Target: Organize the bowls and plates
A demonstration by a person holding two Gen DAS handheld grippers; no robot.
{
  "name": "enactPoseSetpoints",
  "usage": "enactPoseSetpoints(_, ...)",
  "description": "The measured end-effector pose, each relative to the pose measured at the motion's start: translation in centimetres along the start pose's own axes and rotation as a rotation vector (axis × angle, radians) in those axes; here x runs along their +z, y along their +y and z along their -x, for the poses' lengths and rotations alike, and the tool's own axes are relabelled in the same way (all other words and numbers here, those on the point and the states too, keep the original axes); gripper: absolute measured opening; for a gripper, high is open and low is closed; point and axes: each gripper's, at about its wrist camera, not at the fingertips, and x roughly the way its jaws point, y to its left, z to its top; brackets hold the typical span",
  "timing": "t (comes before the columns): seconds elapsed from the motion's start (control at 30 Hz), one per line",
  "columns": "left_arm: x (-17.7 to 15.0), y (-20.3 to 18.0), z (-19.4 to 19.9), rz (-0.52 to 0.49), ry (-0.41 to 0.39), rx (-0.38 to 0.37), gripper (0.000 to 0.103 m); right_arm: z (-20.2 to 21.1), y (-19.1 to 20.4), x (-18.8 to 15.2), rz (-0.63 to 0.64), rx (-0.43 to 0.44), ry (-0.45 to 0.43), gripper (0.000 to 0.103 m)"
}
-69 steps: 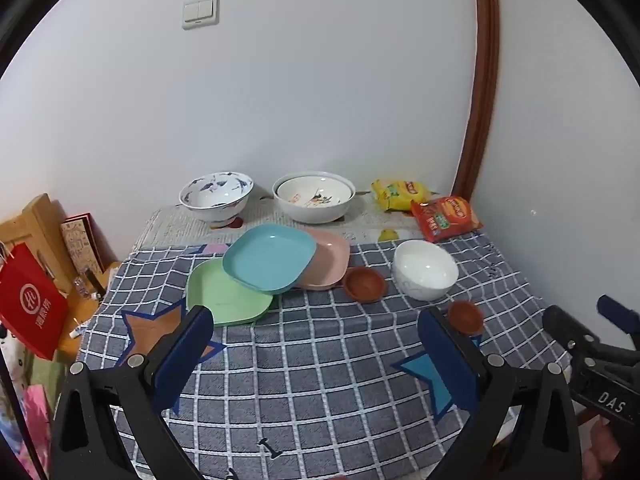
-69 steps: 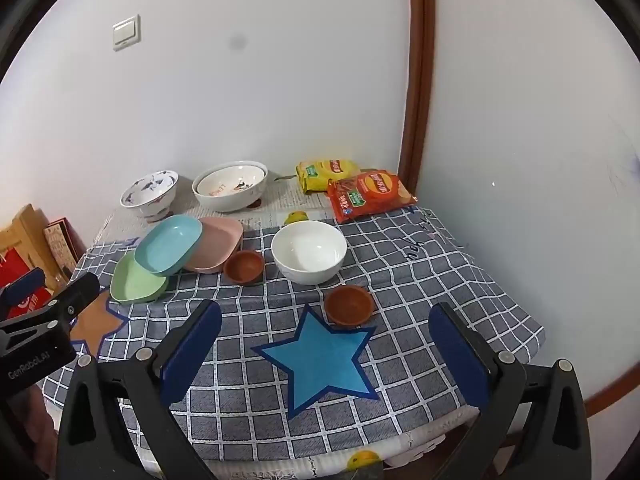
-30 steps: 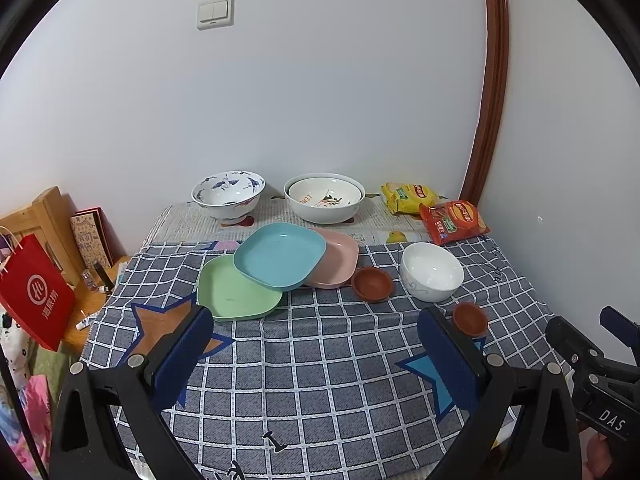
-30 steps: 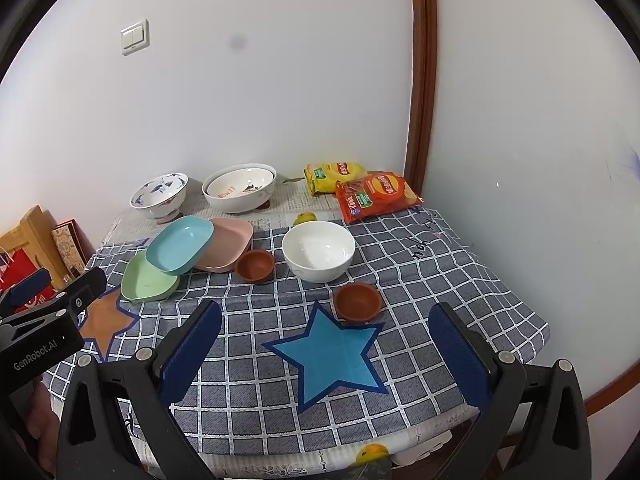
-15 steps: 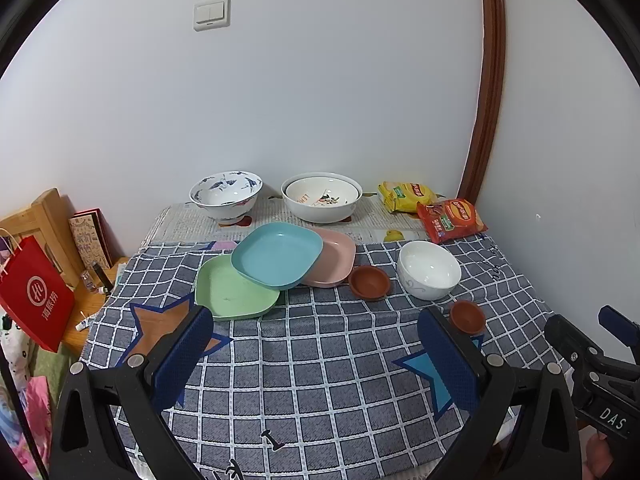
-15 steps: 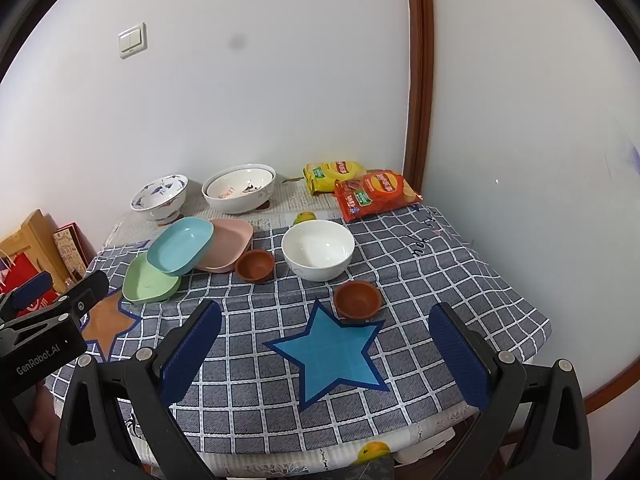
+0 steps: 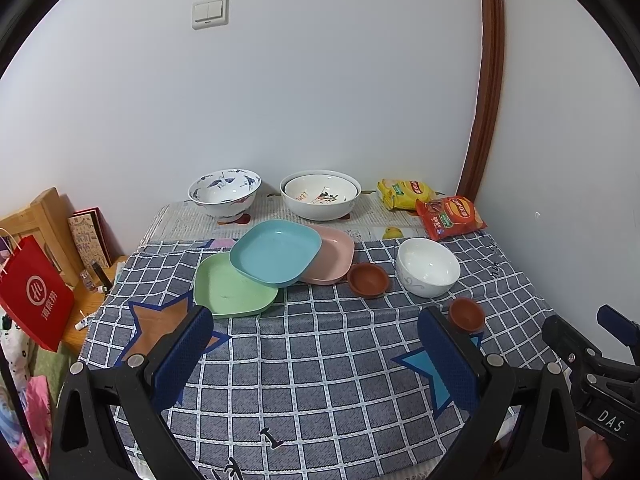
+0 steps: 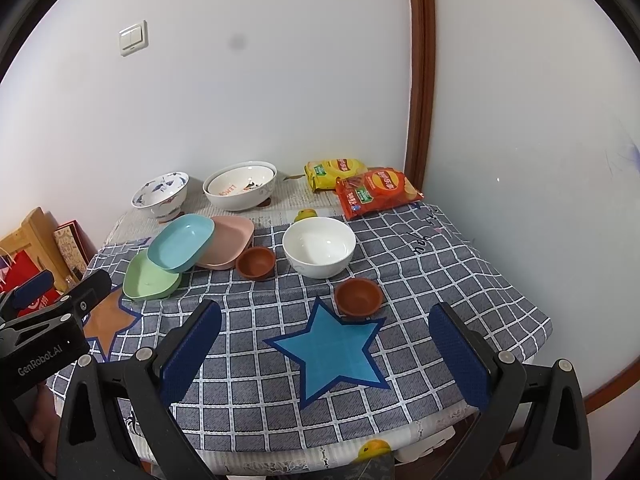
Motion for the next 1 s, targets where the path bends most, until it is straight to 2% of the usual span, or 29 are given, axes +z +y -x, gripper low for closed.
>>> enactPoseSetpoints(0.8, -0.2, 0.0, 0.0, -0.006, -0.001, -0.001, 0.102, 0.2, 0.1, 0.2, 0.005, 0.005, -0.003, 0.102)
enactPoseSetpoints(1.0, 0.1, 0.4, -1.0, 0.001, 0.012, -0.012, 0.102, -0.3, 0.4, 0.4, 0.009, 0.012, 0.006, 0.102)
